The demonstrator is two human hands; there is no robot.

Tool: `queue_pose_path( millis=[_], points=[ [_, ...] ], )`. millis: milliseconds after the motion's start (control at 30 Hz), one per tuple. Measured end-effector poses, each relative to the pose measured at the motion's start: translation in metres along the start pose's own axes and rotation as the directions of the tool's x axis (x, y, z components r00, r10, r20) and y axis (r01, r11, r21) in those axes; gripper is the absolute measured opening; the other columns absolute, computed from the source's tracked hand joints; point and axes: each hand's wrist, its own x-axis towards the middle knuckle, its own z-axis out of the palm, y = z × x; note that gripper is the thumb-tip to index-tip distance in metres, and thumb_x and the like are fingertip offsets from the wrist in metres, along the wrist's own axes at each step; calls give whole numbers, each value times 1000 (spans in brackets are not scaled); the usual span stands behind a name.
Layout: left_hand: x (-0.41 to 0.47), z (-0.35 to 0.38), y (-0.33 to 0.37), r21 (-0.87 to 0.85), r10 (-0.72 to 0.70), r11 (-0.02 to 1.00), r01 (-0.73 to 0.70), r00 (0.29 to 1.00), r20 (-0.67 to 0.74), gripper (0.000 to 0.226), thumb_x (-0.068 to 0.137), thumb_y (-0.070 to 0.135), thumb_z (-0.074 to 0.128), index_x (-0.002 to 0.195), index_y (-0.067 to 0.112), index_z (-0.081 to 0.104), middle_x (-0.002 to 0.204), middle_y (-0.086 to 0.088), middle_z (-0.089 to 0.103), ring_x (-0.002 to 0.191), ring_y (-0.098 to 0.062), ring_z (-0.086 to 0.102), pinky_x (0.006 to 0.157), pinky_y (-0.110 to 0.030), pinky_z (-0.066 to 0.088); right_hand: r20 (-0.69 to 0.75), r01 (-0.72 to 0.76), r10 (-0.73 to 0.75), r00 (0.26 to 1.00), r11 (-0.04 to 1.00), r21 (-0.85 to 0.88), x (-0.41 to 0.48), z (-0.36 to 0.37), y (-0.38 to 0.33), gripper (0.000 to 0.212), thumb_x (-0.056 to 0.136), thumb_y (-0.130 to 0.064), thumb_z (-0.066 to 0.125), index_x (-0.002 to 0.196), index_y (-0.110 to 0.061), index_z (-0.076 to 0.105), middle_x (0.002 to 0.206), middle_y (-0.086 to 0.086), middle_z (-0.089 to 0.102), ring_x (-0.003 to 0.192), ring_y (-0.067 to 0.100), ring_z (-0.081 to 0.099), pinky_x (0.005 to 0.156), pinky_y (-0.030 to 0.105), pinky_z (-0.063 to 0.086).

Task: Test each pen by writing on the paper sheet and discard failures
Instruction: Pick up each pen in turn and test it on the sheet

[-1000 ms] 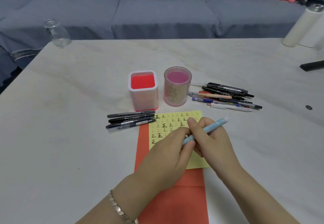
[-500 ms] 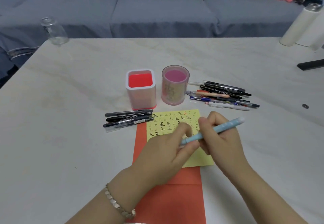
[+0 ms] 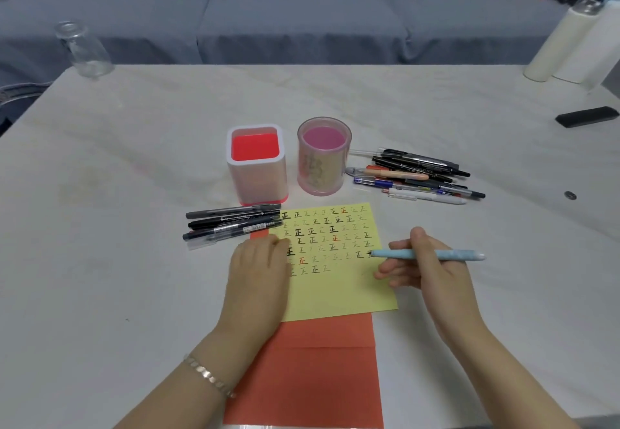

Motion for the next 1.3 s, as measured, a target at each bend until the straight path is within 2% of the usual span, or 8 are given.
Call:
queue_pose_path(
  millis=[133,300,500,667,767,867,1067,1300],
  points=[
    [3,0,25,-97,178,981,-165,974,138,47,84,33,41,117,5,59,120,-11,60,113,-24,49,99,-34,29,-5,27,-27,1000,999,-37,2,2,5,26,91,-20,53,73,-3,59,51,5,64,47,16,62,47,19,49],
    [4,14,22,-40,141,990,-135,940,312,60,83,53,37,125,15,58,134,-6,54,126,-24,48,104,-41,21,-25,53,-55,998,996,-69,6,11,11,22,84,-15,64,72,-1,53,47,3,61,42,14,57,44,19,46],
    [2,20,19,-105,118,990,-93,957,266,60,81,57,40,124,20,59,135,-1,53,129,-20,44,107,-40,18,-129,37,-55,990,990,-137,19,23,25,39,84,-25,65,57,-9,41,38,2,51,36,14,46,40,19,38],
    [2,23,18,-170,112,982,-78,972,205,60,77,56,44,122,20,60,136,0,52,129,-18,43,107,-37,18,-136,13,-31,990,991,-133,26,31,35,31,86,-28,61,64,-7,54,41,-2,51,36,8,45,41,16,40],
    [2,24,18,-182,103,981,-70,978,184,60,76,57,45,121,21,61,136,1,52,129,-16,43,108,-36,19,-110,47,-64,992,987,-151,27,34,39,23,80,-17,69,66,-5,54,42,-3,53,37,5,46,42,12,39],
    [3,26,18,-186,101,980,-70,981,167,60,75,57,46,120,21,62,135,1,52,129,-16,43,108,-35,19,-122,94,-121,985,974,-204,27,37,44,27,75,-13,74,63,-8,51,42,-5,53,38,2,47,44,10,37],
    [2,24,19,-207,90,977,-54,982,169,60,74,57,46,121,22,61,136,2,51,131,-14,40,109,-34,17,-182,120,-178,967,949,-292,30,42,55,34,79,-8,67,55,-10,43,40,-13,51,42,0,46,46,8,35],
    [3,24,19,-201,91,978,-59,984,153,61,74,57,46,121,22,61,136,2,52,130,-15,41,108,-35,19,-133,168,-239,962,900,-403,29,42,65,35,75,-4,67,51,-6,42,48,-6,48,47,2,46,48,8,34]
  ],
)
